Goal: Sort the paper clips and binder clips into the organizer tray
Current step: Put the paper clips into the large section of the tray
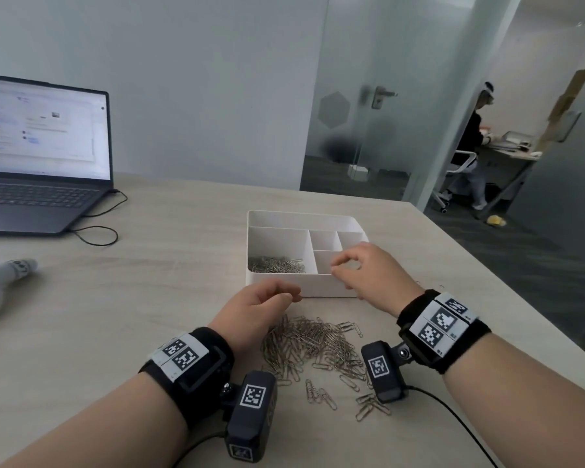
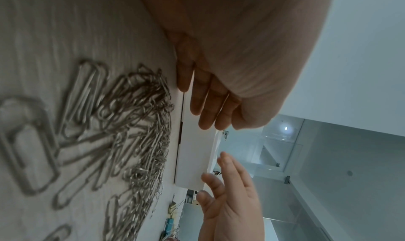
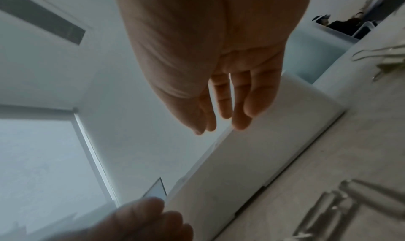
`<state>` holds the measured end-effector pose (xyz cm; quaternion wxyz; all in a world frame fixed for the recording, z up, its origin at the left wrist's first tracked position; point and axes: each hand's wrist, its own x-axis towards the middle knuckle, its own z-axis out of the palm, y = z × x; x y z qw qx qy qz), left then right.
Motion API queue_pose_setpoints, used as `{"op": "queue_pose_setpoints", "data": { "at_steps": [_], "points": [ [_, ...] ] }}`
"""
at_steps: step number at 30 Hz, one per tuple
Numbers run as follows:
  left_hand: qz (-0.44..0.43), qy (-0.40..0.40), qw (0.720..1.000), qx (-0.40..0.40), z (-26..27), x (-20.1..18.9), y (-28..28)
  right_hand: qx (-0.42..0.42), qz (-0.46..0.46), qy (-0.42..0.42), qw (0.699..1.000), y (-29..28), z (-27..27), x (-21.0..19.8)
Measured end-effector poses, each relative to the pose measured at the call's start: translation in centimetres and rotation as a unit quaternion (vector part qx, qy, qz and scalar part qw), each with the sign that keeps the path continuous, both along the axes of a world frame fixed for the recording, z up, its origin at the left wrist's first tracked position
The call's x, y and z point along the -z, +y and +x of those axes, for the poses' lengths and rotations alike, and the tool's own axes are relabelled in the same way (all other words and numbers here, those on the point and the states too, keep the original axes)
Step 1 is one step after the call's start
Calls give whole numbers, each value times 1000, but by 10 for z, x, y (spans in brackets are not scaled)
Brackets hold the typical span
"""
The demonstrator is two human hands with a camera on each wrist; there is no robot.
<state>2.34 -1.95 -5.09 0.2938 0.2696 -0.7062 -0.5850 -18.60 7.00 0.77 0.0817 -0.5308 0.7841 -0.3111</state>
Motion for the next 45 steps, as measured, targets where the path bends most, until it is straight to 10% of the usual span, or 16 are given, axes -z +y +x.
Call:
{"op": "queue_pose_setpoints", "data": {
  "at_steps": [8, 14, 22, 32, 45],
  "points": [
    [-252, -216, 943, 7, 10, -9, -8, -79, 112, -152, 979, 33, 0, 0],
    [-290, -388, 867, 120, 14, -21, -6, -141, 338, -29, 930, 43, 9, -8],
    [-362, -413, 826, 129, 3, -30, 0, -180, 339, 52, 922, 27, 28, -3],
    [-363, -359, 853, 109, -11, -30, -1, -170, 235, 59, 955, 14, 41, 8],
    [-182, -179, 966, 29, -6, -42, -25, -127, 53, -276, 951, 12, 25, 38]
  ]
}}
